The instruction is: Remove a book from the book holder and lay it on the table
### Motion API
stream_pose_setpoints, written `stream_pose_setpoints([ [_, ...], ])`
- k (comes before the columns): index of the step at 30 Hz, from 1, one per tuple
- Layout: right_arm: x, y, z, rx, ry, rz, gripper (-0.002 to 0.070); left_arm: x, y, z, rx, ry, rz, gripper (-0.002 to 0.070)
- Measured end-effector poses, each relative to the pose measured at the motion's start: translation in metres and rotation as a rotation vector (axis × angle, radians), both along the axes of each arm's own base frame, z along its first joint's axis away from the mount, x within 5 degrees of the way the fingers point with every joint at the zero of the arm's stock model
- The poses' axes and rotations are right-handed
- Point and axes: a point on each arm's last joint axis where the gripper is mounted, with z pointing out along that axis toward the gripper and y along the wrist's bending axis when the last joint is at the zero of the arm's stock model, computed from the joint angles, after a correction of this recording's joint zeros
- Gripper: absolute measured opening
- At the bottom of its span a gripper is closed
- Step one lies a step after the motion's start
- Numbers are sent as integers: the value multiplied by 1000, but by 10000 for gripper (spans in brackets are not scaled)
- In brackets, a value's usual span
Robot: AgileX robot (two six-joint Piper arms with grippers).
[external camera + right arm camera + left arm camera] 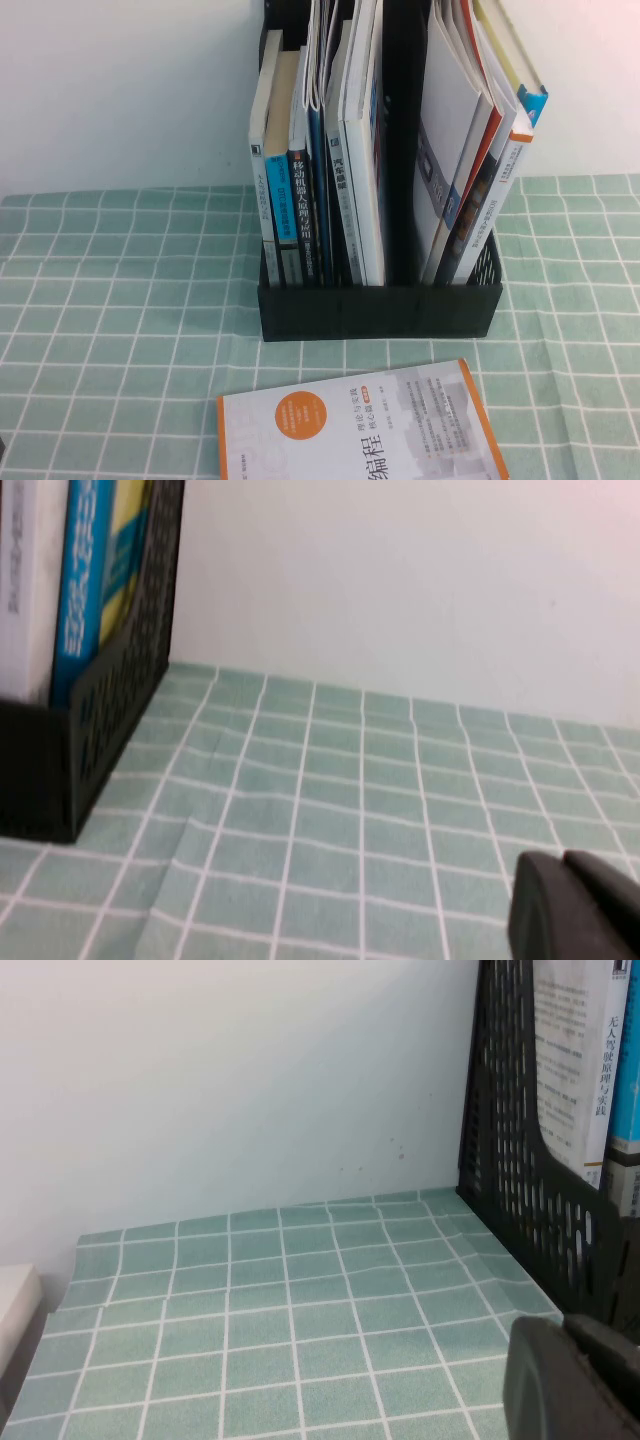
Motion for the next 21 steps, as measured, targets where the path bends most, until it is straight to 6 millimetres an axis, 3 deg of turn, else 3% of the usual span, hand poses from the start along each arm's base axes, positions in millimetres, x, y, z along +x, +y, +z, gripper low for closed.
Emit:
stream_pose_setpoints([
  [10,0,0,3,6,-38,-2,-2,0,0,0,-2,0,0,-2],
  [16,-1,-1,25,79,-281,-12,-2,1,1,7,-4,-88,10,-3],
  [21,-7,-3,43,101,-486,-14,-2,-2,3,28,-13,-329,32,-3],
])
